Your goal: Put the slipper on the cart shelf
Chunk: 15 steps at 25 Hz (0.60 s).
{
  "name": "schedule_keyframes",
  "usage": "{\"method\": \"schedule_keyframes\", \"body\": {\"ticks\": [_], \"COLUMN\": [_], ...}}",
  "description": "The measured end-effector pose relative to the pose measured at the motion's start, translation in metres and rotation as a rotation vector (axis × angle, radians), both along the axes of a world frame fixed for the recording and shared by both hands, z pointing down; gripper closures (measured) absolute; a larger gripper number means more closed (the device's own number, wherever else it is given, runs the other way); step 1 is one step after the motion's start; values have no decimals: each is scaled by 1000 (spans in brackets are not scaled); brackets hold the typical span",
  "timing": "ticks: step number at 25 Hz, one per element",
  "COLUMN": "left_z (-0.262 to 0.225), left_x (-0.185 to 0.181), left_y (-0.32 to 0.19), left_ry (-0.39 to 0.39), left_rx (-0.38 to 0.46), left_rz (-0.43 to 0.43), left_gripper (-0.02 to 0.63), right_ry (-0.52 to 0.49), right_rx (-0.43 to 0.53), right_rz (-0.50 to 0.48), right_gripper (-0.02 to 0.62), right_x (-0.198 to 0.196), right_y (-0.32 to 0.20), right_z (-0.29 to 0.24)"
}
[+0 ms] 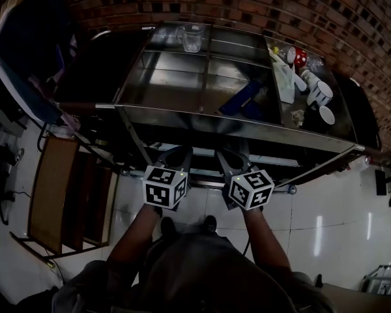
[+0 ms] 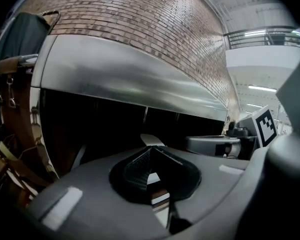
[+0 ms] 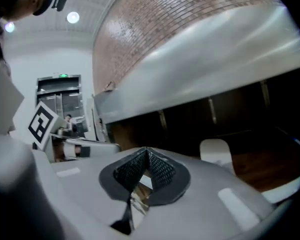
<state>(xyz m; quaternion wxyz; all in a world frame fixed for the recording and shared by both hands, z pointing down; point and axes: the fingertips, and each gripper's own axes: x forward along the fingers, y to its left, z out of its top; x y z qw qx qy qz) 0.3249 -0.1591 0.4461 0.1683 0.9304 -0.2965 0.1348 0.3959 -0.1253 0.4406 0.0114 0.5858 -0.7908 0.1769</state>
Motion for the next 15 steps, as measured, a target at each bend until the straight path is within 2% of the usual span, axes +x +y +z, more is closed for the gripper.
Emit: {"method": "schedule_keyframes", "body": {"ticks": [5,15], "left_z": [-14,-23], "left_x": [-11,-19], "left_y": [1,5], "left_ry": [15,16], "left_rx": [16,26], "left_rz": [-13,-20], "left_gripper": [598,598], "right_ry": [-17,-5], "right_rx": [43,70], "right_rz": [-77,-116], "right_gripper": [595,595], "right_x": [-24,-30], "right_y": [1,-1], "right_z": [-28,-44]}}
